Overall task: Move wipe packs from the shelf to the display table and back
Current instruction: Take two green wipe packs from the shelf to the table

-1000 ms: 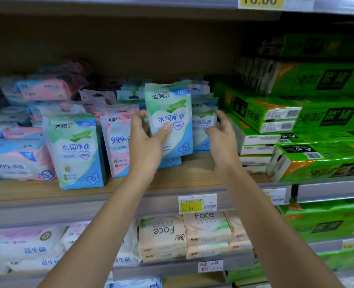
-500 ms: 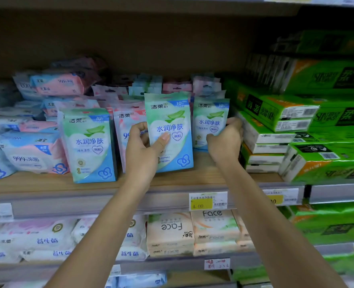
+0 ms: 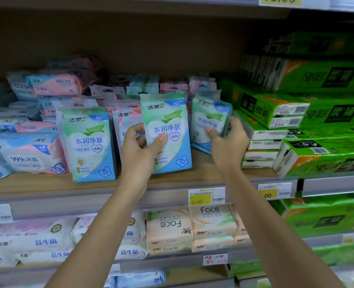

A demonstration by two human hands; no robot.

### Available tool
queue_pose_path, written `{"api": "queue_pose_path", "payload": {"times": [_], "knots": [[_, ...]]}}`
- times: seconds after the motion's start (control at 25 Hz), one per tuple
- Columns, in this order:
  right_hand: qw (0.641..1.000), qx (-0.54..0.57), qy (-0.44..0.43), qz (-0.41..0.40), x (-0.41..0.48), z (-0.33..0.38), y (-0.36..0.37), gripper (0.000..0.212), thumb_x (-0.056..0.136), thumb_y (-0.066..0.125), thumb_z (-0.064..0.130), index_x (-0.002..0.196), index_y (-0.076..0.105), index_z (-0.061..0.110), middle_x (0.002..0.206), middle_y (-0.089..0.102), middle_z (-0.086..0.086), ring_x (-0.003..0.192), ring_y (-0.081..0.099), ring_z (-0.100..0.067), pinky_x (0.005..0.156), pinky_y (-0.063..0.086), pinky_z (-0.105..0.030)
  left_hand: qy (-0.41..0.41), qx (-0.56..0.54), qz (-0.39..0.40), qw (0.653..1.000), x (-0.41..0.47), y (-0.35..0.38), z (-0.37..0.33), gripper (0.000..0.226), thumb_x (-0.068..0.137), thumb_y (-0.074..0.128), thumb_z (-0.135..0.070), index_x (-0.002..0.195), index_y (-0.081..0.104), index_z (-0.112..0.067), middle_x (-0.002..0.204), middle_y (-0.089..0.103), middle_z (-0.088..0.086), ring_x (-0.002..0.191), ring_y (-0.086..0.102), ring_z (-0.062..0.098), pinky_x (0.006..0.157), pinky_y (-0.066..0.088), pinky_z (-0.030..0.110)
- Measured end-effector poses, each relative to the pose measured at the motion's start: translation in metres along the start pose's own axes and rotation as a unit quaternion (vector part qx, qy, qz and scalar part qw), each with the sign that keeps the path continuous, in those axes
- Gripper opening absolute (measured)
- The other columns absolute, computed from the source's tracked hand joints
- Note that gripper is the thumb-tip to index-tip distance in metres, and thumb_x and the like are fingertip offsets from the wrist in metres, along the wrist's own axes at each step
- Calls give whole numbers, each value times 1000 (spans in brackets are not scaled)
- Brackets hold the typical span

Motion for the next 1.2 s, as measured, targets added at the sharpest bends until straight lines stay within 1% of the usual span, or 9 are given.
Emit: {"api": "queue_pose_path", "payload": {"times": [0.12, 0.28, 0.36, 0.48, 0.64, 0.76, 0.96, 1.08, 1.2], "knots": [[994, 111, -22, -4, -4, 21, -26, 24, 81, 71, 15, 99, 55, 14, 92, 65, 9, 89, 65, -9, 73, 55, -25, -1, -9, -4, 1000, -6, -8, -8, 26, 83, 67, -11, 102, 52, -19, 95, 71, -5, 83, 70, 8, 67, 57, 22], [960, 272, -22, 57, -23, 38, -35, 25, 83, 67, 4, 105, 55, 4, 100, 69, 0, 94, 68, -9, 75, 55, -23, 13, -12, -14, 1000, -23, -31, -24, 26, 83, 66, -8, 103, 53, -15, 85, 73, -9, 79, 70, 7, 63, 56, 22], [941, 322, 6, 99, -39, 39, -29, 27, 84, 65, 1, 109, 56, -2, 99, 71, -1, 94, 69, -14, 75, 57, -28, 20, -4, -25, 999, -35, -44, -29, 23, 83, 66, -6, 99, 54, -17, 79, 74, -11, 74, 70, 5, 60, 54, 20], [915, 356, 55, 181, -65, 32, -8, 24, 82, 66, 2, 106, 61, 2, 94, 74, 1, 95, 68, -24, 79, 58, -39, 23, 12, -66, 997, -62, -74, -36, 31, 78, 70, -4, 104, 55, -13, 79, 75, -10, 74, 70, 6, 61, 54, 21], [866, 378, 104, 310, -114, 22, 20, 27, 71, 70, 10, 97, 64, 9, 91, 75, 1, 89, 69, -21, 75, 58, -36, 12, 17, -151, 988, -121, -118, -32, 36, 70, 73, -8, 102, 58, -13, 88, 76, -3, 81, 71, 13, 63, 56, 24], [822, 361, 153, 412, -169, 4, 41, 27, 70, 68, 11, 97, 64, 9, 93, 75, -2, 88, 70, -21, 76, 58, -37, -18, 21, -238, 971, -185, -150, -18, 40, 73, 69, -9, 110, 55, -3, 92, 76, 2, 80, 72, 16, 63, 56, 26], [727, 316, 190, 579, -293, 7, 69, 20, 74, 68, 6, 94, 65, 9, 88, 75, -1, 81, 70, -20, 72, 59, -36, -70, 37, -432, 898, -330, -210, -6, 29, 76, 66, -6, 102, 56, -8, 88, 74, 7, 69, 70, 14, 53, 53, 22], [642, 293, 175, 687, -392, 40, 75, 23, 69, 74, 8, 89, 65, 12, 86, 75, 0, 80, 70, -21, 73, 58, -39, -71, 29, -554, 829, -434, -238, -16, 27, 81, 65, -5, 107, 57, -8, 84, 75, 5, 65, 71, 15, 47, 51, 24], [537, 285, 147, 781, -501, 87, 57, 19, 69, 69, 13, 88, 66, 15, 88, 74, -3, 83, 69, -24, 76, 58, -40, -58, 22, -660, 749, -543, -253, -32, 30, 81, 65, -8, 110, 56, -7, 87, 75, 7, 67, 71, 17, 49, 53, 26]]}}
Point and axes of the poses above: each hand's wrist, its own x-axis towards the middle knuckle, its own y-axis out of the palm, z = x × y, the point moved 9 cm from there along x, towards the middle knuckle
